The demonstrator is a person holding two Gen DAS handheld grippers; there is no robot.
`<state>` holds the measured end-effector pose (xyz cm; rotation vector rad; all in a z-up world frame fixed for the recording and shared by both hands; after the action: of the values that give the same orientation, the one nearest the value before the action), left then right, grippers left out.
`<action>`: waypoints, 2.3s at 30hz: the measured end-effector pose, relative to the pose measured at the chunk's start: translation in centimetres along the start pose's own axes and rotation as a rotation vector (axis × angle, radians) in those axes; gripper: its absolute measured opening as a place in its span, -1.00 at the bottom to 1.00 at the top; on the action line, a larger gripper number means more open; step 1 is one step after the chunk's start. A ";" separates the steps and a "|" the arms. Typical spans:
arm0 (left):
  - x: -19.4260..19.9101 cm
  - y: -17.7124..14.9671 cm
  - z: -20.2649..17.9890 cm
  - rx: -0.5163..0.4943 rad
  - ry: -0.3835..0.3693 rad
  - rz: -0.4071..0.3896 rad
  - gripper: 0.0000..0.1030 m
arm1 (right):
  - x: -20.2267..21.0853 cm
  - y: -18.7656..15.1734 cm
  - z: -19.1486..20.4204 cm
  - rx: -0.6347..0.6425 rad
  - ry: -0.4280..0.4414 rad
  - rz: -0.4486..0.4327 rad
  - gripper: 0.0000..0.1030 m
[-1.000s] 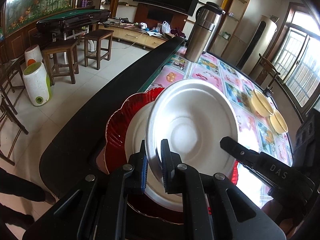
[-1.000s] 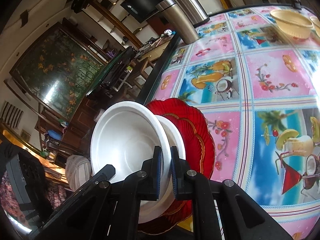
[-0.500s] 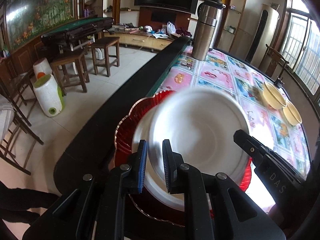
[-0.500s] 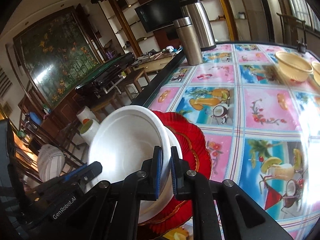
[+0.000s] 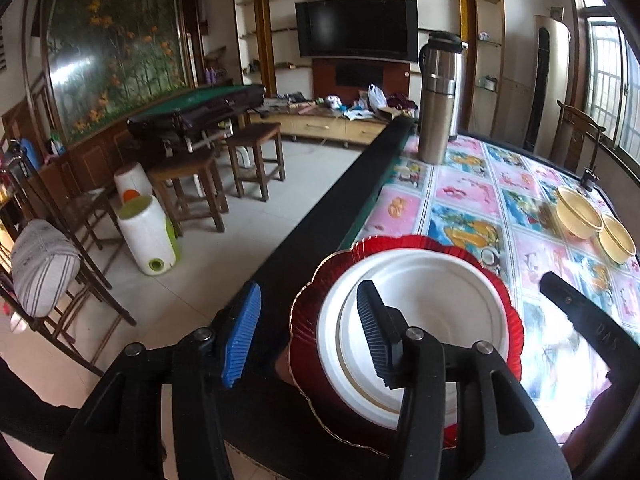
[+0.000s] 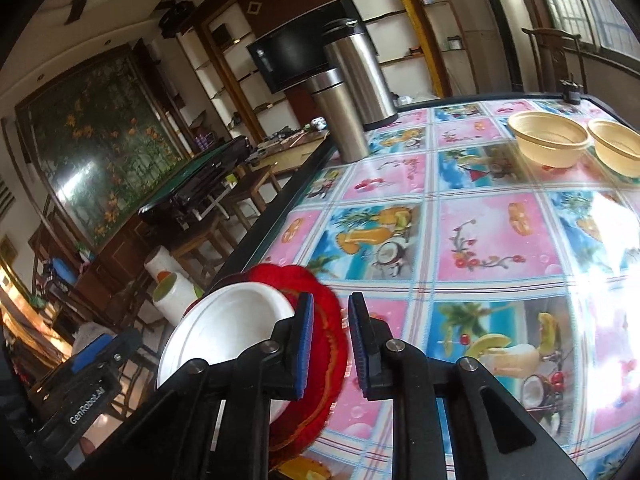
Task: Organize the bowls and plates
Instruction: 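Lower the small white bowl into the large white bowl and open both grippers, then withdraw both grippers toward the two beige bowls, then move both open grippers to the rim of one beige bowl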
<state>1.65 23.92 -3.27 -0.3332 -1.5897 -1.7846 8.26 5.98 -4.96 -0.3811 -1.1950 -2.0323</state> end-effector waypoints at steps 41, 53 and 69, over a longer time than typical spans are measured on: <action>-3.6 10.0 -31.6 -0.253 -0.439 0.136 0.52 | 4.6 13.9 -29.6 -0.555 -0.064 -0.010 -0.44; -13.5 19.9 -35.4 0.078 -0.531 0.214 0.52 | -3.6 24.3 -30.8 -0.724 0.001 0.021 -0.05; -19.6 17.9 -38.8 0.130 -0.745 0.388 0.51 | -6.6 23.9 -32.4 -0.713 -0.037 0.001 -0.05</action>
<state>37.38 -5.90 -9.82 -1.2610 -1.9396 -1.3059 33.50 -25.60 -10.71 -0.7537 -0.4447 -2.4101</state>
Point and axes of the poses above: each gripper's, at about its wrist camera, not at the fingertips, and x roughly against the way its jaws point, z to its left, y to its top, the point moved 5 cm from there along -x, roughly the way its jaws point, and after that the axes turned 12 degrees about -x, right-handed, at the moved point
